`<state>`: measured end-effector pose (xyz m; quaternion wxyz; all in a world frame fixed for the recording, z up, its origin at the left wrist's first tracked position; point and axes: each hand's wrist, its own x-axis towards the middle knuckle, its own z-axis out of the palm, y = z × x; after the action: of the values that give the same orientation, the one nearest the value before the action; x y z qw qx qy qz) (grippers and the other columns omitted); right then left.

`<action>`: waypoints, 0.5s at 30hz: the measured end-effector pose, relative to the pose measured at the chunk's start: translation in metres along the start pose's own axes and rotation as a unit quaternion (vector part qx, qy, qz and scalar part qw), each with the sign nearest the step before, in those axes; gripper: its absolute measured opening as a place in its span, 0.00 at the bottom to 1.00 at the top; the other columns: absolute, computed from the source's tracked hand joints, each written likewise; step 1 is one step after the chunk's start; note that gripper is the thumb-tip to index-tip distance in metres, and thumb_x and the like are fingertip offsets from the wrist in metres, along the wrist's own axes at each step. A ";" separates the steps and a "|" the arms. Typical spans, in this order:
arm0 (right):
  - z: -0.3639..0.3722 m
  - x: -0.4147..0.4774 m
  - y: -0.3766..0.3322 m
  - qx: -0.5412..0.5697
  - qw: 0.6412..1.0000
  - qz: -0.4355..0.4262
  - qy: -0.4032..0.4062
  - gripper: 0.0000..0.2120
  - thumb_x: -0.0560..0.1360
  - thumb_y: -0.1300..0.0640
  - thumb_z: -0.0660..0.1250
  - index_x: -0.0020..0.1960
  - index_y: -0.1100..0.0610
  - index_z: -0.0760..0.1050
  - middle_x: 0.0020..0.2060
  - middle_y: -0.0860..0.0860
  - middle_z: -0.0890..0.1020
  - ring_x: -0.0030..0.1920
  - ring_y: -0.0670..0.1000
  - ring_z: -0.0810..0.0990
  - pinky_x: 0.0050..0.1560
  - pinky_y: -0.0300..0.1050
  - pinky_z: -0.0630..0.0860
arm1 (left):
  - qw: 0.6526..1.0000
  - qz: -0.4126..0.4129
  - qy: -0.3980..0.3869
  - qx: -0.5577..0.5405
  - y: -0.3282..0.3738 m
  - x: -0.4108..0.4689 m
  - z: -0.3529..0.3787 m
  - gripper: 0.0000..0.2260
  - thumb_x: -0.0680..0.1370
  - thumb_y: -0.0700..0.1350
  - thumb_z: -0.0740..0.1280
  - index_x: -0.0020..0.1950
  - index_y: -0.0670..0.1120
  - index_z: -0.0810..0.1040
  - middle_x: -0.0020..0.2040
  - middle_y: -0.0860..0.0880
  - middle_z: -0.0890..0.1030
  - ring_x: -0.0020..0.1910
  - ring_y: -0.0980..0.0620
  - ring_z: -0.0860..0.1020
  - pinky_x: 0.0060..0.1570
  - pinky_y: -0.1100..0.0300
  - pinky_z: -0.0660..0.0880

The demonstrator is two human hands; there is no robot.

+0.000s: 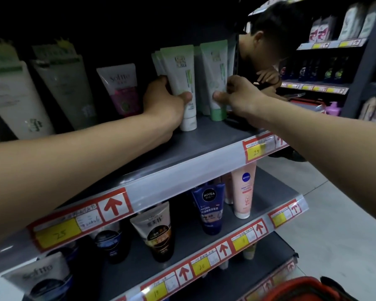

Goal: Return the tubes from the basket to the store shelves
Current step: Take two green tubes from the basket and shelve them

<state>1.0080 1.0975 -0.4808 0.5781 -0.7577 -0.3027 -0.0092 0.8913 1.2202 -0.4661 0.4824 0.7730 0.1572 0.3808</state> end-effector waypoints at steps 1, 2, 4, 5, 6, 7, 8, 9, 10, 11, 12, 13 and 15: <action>0.000 0.001 0.000 -0.009 1.000 0.002 0.004 0.19 0.76 0.59 0.68 0.65 0.62 0.71 0.57 0.57 0.81 0.56 0.55 0.80 0.59 0.53 0.78 | 1.000 -0.001 -0.003 0.003 0.000 0.000 0.000 0.18 0.77 0.39 0.71 0.66 0.44 0.75 0.62 0.48 0.80 0.58 0.52 0.79 0.57 0.61 0.74; 0.000 0.001 0.001 -0.015 1.000 0.005 0.008 0.19 0.76 0.59 0.68 0.65 0.62 0.71 0.56 0.57 0.81 0.56 0.55 0.80 0.60 0.53 0.78 | 1.000 0.000 -0.006 0.007 0.001 0.000 -0.001 0.18 0.77 0.39 0.71 0.67 0.44 0.75 0.63 0.48 0.80 0.59 0.51 0.78 0.57 0.61 0.74; -0.001 0.001 0.000 -0.021 1.000 0.012 0.003 0.19 0.77 0.59 0.67 0.66 0.62 0.71 0.57 0.56 0.80 0.57 0.55 0.80 0.59 0.51 0.78 | 1.000 0.004 -0.013 0.020 0.001 0.001 -0.002 0.18 0.78 0.39 0.70 0.68 0.44 0.74 0.64 0.48 0.79 0.62 0.50 0.78 0.59 0.61 0.73; -0.002 0.000 -0.001 -0.022 1.000 0.015 0.000 0.18 0.77 0.60 0.67 0.66 0.62 0.71 0.57 0.56 0.80 0.57 0.55 0.79 0.58 0.48 0.78 | 0.999 0.005 -0.016 0.028 0.001 0.001 -0.002 0.18 0.78 0.40 0.70 0.68 0.44 0.74 0.64 0.48 0.79 0.62 0.49 0.78 0.60 0.60 0.74; -0.002 0.000 -0.002 -0.023 1.000 0.017 -0.001 0.18 0.78 0.61 0.66 0.66 0.62 0.71 0.58 0.56 0.80 0.57 0.55 0.79 0.57 0.46 0.77 | 0.999 0.007 -0.018 0.033 0.001 0.002 -0.003 0.18 0.78 0.40 0.71 0.68 0.44 0.74 0.65 0.48 0.79 0.62 0.49 0.78 0.61 0.60 0.74; -0.003 -0.001 -0.003 -0.024 1.000 0.019 -0.003 0.18 0.78 0.61 0.65 0.66 0.63 0.70 0.58 0.57 0.80 0.57 0.54 0.79 0.56 0.45 0.77 | 0.999 0.007 -0.020 0.035 0.001 0.002 -0.003 0.18 0.78 0.40 0.71 0.68 0.44 0.74 0.65 0.48 0.79 0.62 0.49 0.78 0.61 0.60 0.74; -0.003 -0.002 -0.004 -0.023 1.000 0.021 -0.005 0.17 0.78 0.61 0.65 0.66 0.63 0.70 0.58 0.57 0.80 0.57 0.54 0.79 0.56 0.44 0.76 | 0.999 0.007 -0.021 0.037 0.000 0.002 -0.003 0.18 0.78 0.40 0.71 0.67 0.44 0.75 0.65 0.48 0.79 0.62 0.50 0.78 0.60 0.60 0.74; -0.004 -0.003 -0.005 -0.023 0.999 0.022 -0.008 0.17 0.78 0.62 0.65 0.66 0.63 0.70 0.58 0.57 0.80 0.57 0.55 0.79 0.56 0.45 0.76 | 0.999 0.006 -0.022 0.040 0.000 0.003 -0.003 0.18 0.78 0.41 0.71 0.67 0.44 0.75 0.64 0.48 0.79 0.62 0.50 0.78 0.60 0.60 0.74; -0.004 -0.004 -0.006 -0.022 0.999 0.025 -0.013 0.16 0.78 0.62 0.64 0.66 0.63 0.70 0.58 0.58 0.80 0.58 0.55 0.79 0.57 0.45 0.76 | 0.999 0.005 -0.023 0.041 0.000 0.003 -0.004 0.18 0.78 0.41 0.71 0.67 0.44 0.75 0.64 0.48 0.79 0.62 0.49 0.78 0.61 0.59 0.74; -0.005 -0.005 -0.007 -0.022 0.999 0.029 -0.019 0.16 0.79 0.62 0.64 0.66 0.63 0.70 0.58 0.58 0.79 0.58 0.55 0.79 0.56 0.45 0.77 | 0.999 0.004 -0.025 0.042 0.000 0.003 -0.004 0.18 0.78 0.41 0.71 0.67 0.44 0.75 0.65 0.48 0.79 0.62 0.49 0.78 0.63 0.58 0.74; -0.006 -0.006 -0.007 -0.019 0.999 0.031 -0.022 0.18 0.79 0.62 0.64 0.67 0.62 0.69 0.58 0.57 0.79 0.58 0.55 0.78 0.53 0.41 0.77 | 0.999 0.004 -0.026 0.044 0.001 0.003 -0.004 0.18 0.78 0.41 0.71 0.67 0.44 0.74 0.65 0.47 0.79 0.63 0.49 0.78 0.64 0.56 0.74; -0.007 -0.008 -0.009 -0.011 0.999 0.033 -0.024 0.20 0.79 0.63 0.63 0.69 0.62 0.66 0.58 0.56 0.78 0.57 0.54 0.78 0.48 0.38 0.77 | 0.998 0.004 -0.028 0.048 0.001 0.003 -0.005 0.18 0.78 0.41 0.71 0.67 0.44 0.74 0.65 0.47 0.79 0.63 0.49 0.78 0.64 0.56 0.74; -0.010 -0.013 -0.011 0.016 0.999 0.041 -0.024 0.25 0.79 0.63 0.64 0.73 0.61 0.59 0.57 0.55 0.76 0.52 0.50 0.78 0.43 0.36 0.77 | 0.998 -0.001 -0.030 0.056 0.002 0.001 -0.006 0.18 0.77 0.43 0.72 0.66 0.43 0.75 0.64 0.46 0.80 0.62 0.48 0.78 0.64 0.54 0.75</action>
<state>0.9954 1.0843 -0.4726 0.5828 -0.7600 -0.2851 0.0381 0.8875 1.2241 -0.4624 0.4434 0.8098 0.1645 0.3473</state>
